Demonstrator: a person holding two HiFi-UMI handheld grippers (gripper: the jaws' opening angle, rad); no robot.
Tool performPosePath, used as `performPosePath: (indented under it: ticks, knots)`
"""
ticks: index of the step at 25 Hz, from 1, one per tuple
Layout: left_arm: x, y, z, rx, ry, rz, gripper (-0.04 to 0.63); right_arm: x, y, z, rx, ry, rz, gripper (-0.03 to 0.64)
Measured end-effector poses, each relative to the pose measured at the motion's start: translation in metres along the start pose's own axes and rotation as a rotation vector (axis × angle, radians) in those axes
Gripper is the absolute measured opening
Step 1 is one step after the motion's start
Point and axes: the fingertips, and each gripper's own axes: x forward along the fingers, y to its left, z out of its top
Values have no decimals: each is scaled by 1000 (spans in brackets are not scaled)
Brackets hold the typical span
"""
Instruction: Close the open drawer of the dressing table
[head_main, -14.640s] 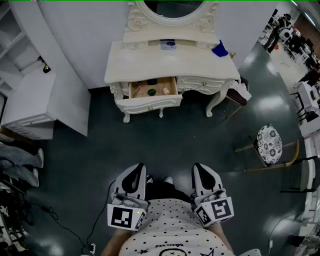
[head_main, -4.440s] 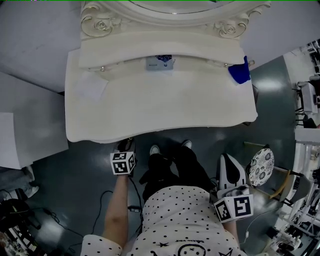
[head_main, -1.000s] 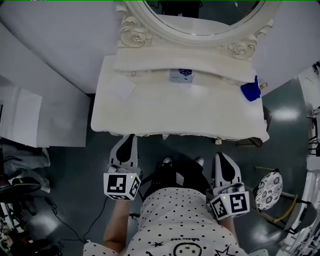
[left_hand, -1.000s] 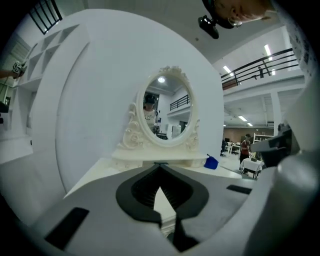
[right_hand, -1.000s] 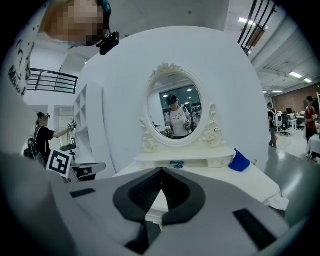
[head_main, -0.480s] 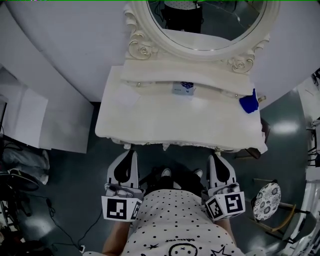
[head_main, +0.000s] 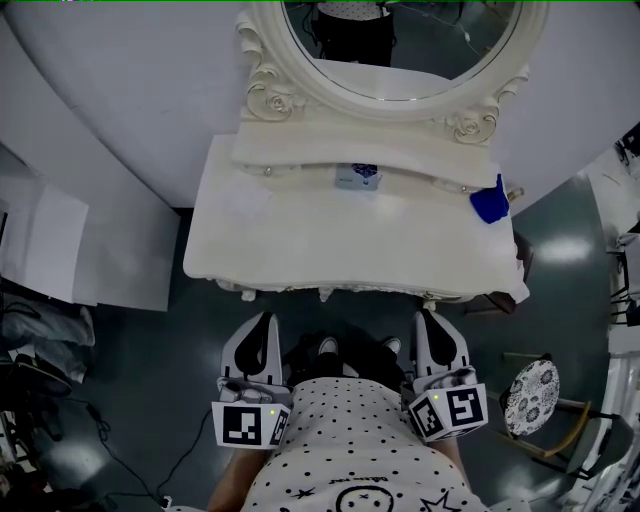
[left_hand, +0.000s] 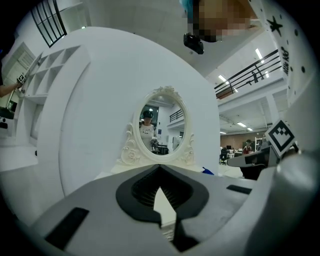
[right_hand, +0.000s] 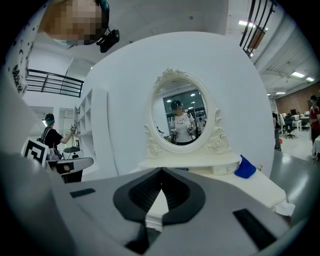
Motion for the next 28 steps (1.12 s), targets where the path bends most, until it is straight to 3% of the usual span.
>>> performPosePath:
  ticks: [28]
  knots:
    - [12,0,3,7,5,-35,9,1,2,-9,-13,37,3,8]
